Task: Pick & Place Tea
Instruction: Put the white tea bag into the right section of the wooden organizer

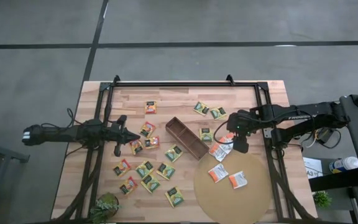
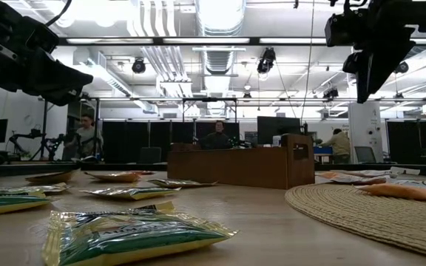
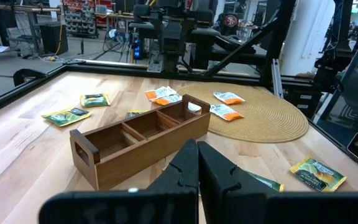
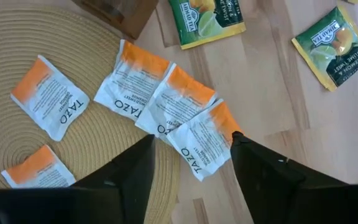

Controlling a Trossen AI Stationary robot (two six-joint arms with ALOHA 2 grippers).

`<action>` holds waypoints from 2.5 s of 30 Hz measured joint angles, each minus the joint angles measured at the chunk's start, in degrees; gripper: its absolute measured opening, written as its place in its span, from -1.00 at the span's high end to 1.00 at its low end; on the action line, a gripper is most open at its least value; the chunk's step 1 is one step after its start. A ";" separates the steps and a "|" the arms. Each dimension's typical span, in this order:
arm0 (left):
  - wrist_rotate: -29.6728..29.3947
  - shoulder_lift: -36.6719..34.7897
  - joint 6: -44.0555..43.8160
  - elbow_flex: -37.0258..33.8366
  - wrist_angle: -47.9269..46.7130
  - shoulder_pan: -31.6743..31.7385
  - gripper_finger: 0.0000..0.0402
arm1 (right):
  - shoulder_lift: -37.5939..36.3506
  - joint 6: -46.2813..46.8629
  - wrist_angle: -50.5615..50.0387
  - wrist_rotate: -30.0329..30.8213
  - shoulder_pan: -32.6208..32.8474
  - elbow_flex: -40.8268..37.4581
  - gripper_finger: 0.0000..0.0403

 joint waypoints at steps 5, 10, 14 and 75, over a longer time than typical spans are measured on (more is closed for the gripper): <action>0.00 -0.02 0.00 0.00 0.00 0.02 1.00 | 0.02 0.13 0.27 -0.01 1.08 0.00 -0.04; 0.00 -0.01 0.02 0.00 0.00 0.00 1.00 | 0.02 0.67 0.56 0.04 1.56 0.00 -0.04; 0.00 -0.02 0.00 0.00 0.00 0.00 1.00 | 1.79 1.67 0.72 0.07 1.70 0.23 -0.04; 0.02 -0.02 0.01 -0.01 0.07 0.02 1.00 | 4.74 6.90 1.35 -0.77 7.96 -3.20 -0.04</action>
